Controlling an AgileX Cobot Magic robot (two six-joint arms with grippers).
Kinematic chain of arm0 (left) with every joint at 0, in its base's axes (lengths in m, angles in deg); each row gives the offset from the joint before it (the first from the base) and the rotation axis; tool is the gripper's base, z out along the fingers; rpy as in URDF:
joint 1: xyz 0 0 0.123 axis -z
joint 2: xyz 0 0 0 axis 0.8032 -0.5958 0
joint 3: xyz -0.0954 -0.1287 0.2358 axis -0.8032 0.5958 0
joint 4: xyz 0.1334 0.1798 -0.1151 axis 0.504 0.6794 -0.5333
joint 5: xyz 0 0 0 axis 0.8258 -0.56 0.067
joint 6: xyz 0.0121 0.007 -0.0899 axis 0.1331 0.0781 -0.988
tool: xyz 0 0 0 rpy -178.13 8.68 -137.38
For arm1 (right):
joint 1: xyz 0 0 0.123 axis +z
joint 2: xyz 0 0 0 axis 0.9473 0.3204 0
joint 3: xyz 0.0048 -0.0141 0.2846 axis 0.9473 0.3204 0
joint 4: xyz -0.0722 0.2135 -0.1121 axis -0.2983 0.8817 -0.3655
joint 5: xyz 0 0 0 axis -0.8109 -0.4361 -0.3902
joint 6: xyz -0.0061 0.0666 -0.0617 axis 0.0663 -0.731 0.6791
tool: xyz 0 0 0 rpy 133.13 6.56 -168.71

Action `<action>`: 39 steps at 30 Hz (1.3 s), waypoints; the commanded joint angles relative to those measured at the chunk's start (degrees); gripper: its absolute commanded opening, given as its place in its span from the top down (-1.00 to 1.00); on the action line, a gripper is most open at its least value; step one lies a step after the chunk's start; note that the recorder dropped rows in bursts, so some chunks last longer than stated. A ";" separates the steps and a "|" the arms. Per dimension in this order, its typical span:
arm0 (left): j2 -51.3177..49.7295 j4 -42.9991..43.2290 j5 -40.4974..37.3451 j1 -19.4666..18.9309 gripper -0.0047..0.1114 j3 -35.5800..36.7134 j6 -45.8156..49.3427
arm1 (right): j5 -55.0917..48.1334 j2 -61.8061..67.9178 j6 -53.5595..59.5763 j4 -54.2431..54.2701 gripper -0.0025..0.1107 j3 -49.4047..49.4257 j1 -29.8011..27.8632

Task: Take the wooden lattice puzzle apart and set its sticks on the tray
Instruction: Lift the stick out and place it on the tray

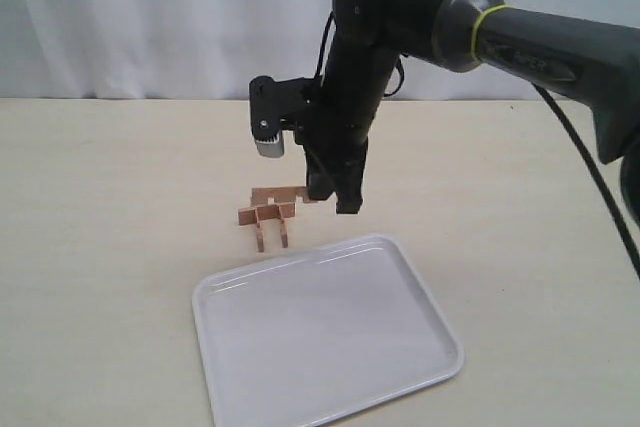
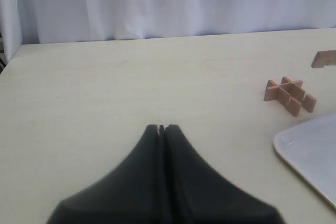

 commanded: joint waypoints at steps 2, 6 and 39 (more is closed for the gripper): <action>0.03 -0.01 0.97 0.32 0.92 0.10 -0.16 | 1.03 -5.49 0.79 -1.88 0.88 14.10 0.42; 0.03 -0.01 0.97 0.32 0.92 0.10 -0.16 | 3.74 -6.04 0.65 -2.02 0.88 19.34 0.42; 0.03 -0.02 0.97 0.32 0.92 0.10 -0.16 | 14.59 -4.00 -17.98 -3.21 -0.01 24.51 -1.63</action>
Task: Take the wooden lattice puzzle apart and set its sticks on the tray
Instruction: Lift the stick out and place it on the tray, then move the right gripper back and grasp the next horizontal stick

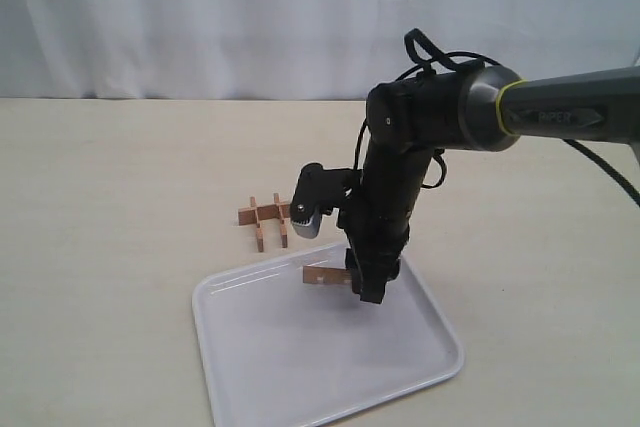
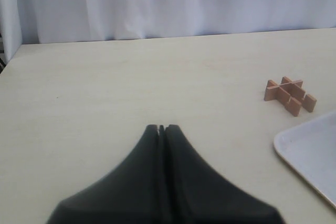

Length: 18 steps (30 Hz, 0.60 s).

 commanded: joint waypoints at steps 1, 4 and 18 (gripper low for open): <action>0.03 -0.02 0.97 0.32 0.92 0.10 -0.16 | -1.57 -0.56 -4.43 -0.86 -0.06 -2.55 -0.15; 0.03 -0.02 0.97 0.32 0.92 0.10 -0.16 | -6.78 -0.56 -7.12 -0.86 -0.06 -9.41 -0.15; 0.03 -0.02 0.97 0.32 0.92 0.10 -0.16 | -1.02 -0.46 -10.55 0.46 0.26 -11.68 -0.15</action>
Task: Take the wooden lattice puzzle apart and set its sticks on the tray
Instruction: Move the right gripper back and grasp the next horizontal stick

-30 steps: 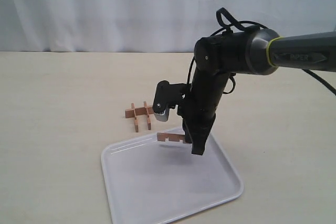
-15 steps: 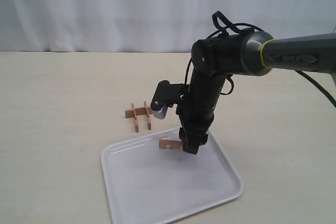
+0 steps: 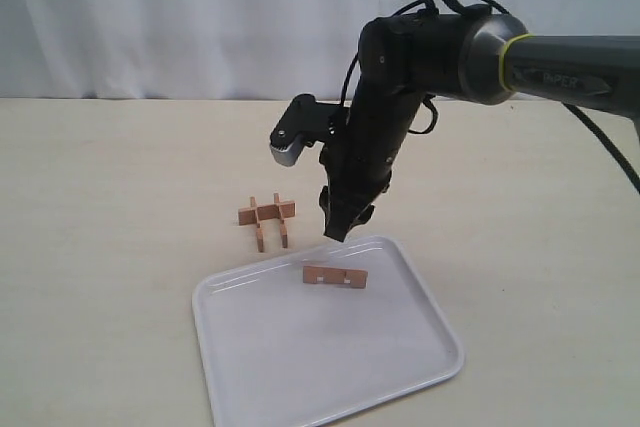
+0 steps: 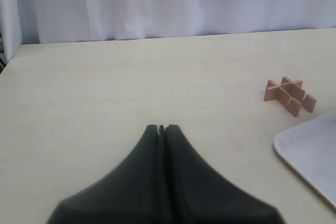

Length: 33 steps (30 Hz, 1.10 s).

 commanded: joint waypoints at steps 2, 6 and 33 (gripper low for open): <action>0.03 0.00 0.82 0.32 0.92 0.10 -0.16 | 3.67 -0.46 -0.42 -0.41 0.29 -0.29 -0.15; 0.03 0.00 0.82 0.32 0.92 0.10 -0.16 | 4.97 0.08 1.03 -3.33 0.29 -0.83 -0.15; 0.03 0.00 0.82 0.32 0.92 0.10 -0.16 | -2.80 20.40 20.72 -2.76 0.28 -28.51 -0.15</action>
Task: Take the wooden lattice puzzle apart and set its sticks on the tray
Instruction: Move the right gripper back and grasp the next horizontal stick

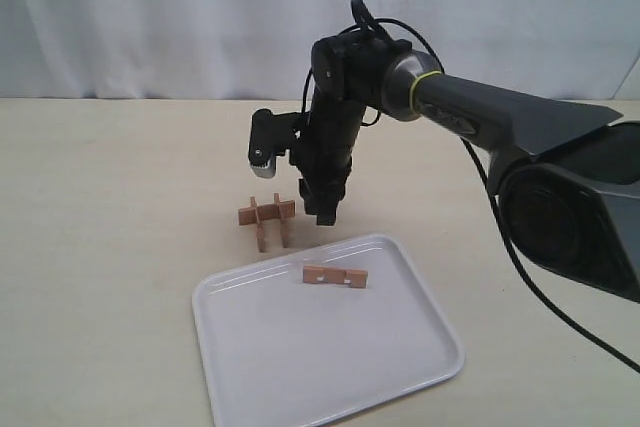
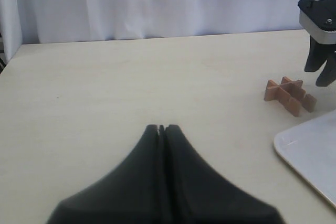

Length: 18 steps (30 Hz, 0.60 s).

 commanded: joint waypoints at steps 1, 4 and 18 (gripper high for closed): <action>0.03 0.00 0.82 0.32 0.92 0.10 -0.16 | 3.65 0.05 1.64 0.78 0.28 -0.45 -0.15; 0.03 0.00 0.82 0.32 0.92 0.10 -0.16 | 3.77 0.05 2.87 3.34 0.28 -0.45 -0.15; 0.03 0.00 0.82 0.32 0.92 0.10 -0.16 | 6.50 0.05 4.58 5.59 0.28 2.94 -0.15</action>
